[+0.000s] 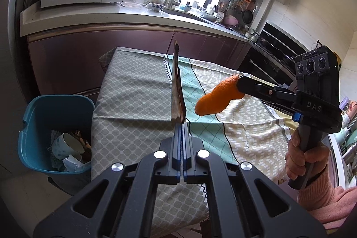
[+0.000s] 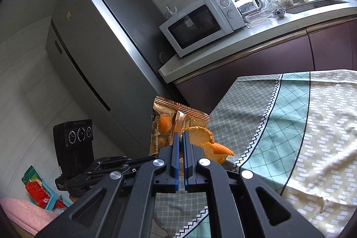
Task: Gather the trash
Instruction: 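Carry the gold packet and orange peel toward the teal bin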
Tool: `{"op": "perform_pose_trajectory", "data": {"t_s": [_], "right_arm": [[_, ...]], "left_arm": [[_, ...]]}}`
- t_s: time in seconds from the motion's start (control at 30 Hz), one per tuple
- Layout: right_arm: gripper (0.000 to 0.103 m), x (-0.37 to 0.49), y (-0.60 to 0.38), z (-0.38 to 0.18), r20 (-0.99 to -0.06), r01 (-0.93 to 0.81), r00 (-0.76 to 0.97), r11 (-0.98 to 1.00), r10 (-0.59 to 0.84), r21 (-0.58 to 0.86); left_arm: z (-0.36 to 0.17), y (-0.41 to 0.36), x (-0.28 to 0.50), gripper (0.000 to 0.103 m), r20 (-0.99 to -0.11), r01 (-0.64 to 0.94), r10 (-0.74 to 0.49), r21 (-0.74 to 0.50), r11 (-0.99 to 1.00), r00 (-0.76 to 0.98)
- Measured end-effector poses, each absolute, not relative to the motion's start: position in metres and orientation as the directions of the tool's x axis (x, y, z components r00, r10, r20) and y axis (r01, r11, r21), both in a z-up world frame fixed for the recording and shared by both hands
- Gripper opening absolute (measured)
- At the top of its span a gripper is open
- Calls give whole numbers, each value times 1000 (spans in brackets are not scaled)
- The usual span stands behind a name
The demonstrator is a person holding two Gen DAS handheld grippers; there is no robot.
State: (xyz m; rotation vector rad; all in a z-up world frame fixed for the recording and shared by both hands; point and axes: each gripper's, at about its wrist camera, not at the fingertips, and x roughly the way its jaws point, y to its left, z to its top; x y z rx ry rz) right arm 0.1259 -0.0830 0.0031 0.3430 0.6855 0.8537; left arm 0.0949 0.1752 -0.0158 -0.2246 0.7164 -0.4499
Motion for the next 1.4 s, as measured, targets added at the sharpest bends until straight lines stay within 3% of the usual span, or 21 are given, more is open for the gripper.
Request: {"op": "perform_pose_trajectory", "data": {"t_s": [1.4], "right_arm": [[2,154,42,-9,-443,-669,262,492,858,557]], "left_arm": [[-21,288,84,1,-591,75,-274,-338,938,759]]}}
